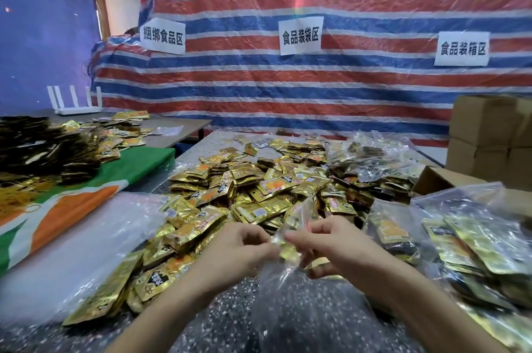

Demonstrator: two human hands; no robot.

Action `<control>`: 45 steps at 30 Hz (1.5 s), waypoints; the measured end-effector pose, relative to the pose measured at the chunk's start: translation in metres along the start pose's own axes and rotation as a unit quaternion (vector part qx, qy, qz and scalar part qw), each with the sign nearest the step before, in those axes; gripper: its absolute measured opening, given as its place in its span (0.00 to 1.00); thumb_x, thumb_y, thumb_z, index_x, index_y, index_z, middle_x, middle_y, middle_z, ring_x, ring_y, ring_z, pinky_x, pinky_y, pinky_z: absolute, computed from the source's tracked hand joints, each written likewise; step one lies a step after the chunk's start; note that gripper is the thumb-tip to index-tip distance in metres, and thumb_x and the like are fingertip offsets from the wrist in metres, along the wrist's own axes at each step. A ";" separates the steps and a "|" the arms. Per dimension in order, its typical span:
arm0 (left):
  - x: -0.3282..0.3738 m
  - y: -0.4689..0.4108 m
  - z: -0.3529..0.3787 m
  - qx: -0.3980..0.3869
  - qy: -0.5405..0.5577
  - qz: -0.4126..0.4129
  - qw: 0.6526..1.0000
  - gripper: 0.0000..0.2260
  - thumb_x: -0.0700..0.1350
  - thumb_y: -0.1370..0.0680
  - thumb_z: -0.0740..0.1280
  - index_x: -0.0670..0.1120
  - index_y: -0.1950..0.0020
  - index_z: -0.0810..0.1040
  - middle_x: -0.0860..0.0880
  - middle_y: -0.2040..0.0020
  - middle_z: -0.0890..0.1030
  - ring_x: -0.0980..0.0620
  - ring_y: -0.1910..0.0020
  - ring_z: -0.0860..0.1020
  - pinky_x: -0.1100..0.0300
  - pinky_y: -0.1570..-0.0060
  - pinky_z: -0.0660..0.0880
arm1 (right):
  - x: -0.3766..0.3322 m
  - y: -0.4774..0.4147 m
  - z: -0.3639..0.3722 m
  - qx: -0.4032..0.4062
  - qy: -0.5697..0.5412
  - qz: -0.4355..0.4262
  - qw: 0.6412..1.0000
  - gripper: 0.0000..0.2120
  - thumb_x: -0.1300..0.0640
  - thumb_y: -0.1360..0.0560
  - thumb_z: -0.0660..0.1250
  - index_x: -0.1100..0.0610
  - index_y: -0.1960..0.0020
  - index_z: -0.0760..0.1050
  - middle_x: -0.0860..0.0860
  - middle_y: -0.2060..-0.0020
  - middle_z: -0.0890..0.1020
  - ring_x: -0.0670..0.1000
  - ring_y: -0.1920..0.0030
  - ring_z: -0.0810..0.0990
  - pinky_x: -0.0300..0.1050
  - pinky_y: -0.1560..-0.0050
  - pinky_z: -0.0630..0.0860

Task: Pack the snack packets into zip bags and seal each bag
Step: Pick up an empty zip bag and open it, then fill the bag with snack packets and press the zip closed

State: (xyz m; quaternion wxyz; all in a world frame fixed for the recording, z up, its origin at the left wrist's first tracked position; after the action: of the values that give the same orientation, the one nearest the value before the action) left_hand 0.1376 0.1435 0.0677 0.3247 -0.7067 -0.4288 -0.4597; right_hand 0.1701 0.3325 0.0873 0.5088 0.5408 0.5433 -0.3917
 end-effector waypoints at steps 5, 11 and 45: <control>-0.006 -0.004 -0.019 0.108 0.021 -0.085 0.990 0.11 0.37 0.23 0.66 0.42 0.64 0.80 0.42 0.65 0.82 0.54 0.70 0.78 0.60 0.67 0.75 | 0.001 -0.002 -0.013 0.092 0.112 0.022 0.989 0.14 0.64 0.26 0.68 0.58 0.70 0.75 0.54 0.67 0.77 0.50 0.67 0.79 0.52 0.64 0.84; -0.006 -0.003 -0.002 0.042 -0.055 -0.090 0.994 0.08 0.38 0.25 0.70 0.43 0.49 0.73 0.44 0.56 0.81 0.52 0.65 0.80 0.60 0.65 0.79 | 0.006 -0.008 0.006 0.123 0.227 0.005 0.966 0.02 0.60 0.27 0.60 0.58 0.58 0.68 0.54 0.60 0.75 0.49 0.66 0.78 0.43 0.68 0.82; -0.052 0.000 -0.087 0.136 -0.057 0.030 0.989 0.14 0.43 0.26 0.75 0.52 0.62 0.69 0.55 0.70 0.74 0.59 0.74 0.68 0.65 0.73 0.65 | 0.067 -0.165 0.024 0.152 0.377 -0.175 0.897 0.27 0.67 0.29 0.70 0.43 0.35 0.76 0.43 0.34 0.75 0.47 0.34 0.70 0.50 0.30 0.68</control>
State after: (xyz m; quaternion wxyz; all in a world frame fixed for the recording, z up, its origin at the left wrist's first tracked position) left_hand 0.0945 0.0535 0.0515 0.4068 -0.6933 -0.4838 -0.3461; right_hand 0.0174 0.3035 -0.0026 0.1004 0.6148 0.7142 -0.3192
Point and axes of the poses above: each hand's wrist, its own y-axis away from the middle knuckle, its own z-axis out of the palm, x = y × z, the point moved 1 cm from there along -y, towards the middle knuckle
